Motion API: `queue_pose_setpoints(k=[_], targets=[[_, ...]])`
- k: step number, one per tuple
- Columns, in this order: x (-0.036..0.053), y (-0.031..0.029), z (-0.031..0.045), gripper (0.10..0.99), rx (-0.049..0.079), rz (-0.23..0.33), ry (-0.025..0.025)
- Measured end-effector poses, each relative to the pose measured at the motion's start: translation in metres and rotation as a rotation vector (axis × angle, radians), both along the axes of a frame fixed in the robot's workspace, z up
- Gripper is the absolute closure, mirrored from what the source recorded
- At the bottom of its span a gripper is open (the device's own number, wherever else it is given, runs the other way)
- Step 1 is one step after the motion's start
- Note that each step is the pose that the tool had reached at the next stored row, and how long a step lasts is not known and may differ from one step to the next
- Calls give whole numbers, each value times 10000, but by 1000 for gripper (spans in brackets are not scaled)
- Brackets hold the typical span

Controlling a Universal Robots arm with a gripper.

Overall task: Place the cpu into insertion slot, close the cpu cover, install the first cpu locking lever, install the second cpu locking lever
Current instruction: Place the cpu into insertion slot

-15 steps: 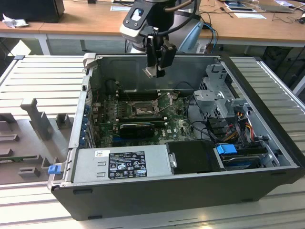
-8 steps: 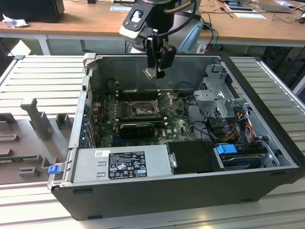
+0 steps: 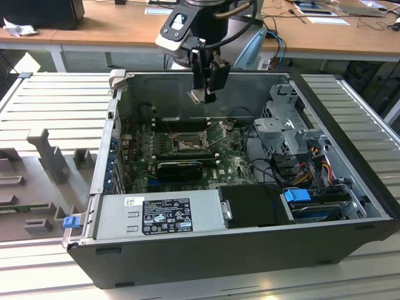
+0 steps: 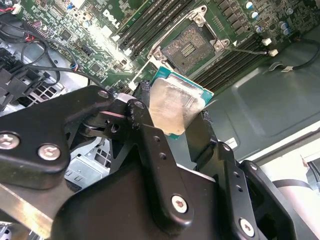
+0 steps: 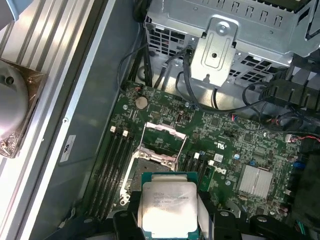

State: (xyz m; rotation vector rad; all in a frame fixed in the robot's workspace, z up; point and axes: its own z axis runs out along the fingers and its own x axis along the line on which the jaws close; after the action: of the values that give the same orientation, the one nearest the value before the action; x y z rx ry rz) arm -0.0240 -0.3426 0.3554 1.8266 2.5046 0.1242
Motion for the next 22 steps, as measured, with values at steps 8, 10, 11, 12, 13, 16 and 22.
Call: queue_pose_setpoints(k=[8, 10, 11, 12, 13, 16, 22], targets=[[0, 0, -23, 557, 0, -251, 0], [0, 0, -29, 557, -1, -327, 1], [0, 0, -34, 557, 0, -372, 0], [0, 0, -39, 557, 0, -436, 0], [-1, 0, -44, 557, 0, -505, 0], [-1, 0, -52, 557, 2, -841, -1], [0, 0, -68, 557, 0, -1929, 0]])
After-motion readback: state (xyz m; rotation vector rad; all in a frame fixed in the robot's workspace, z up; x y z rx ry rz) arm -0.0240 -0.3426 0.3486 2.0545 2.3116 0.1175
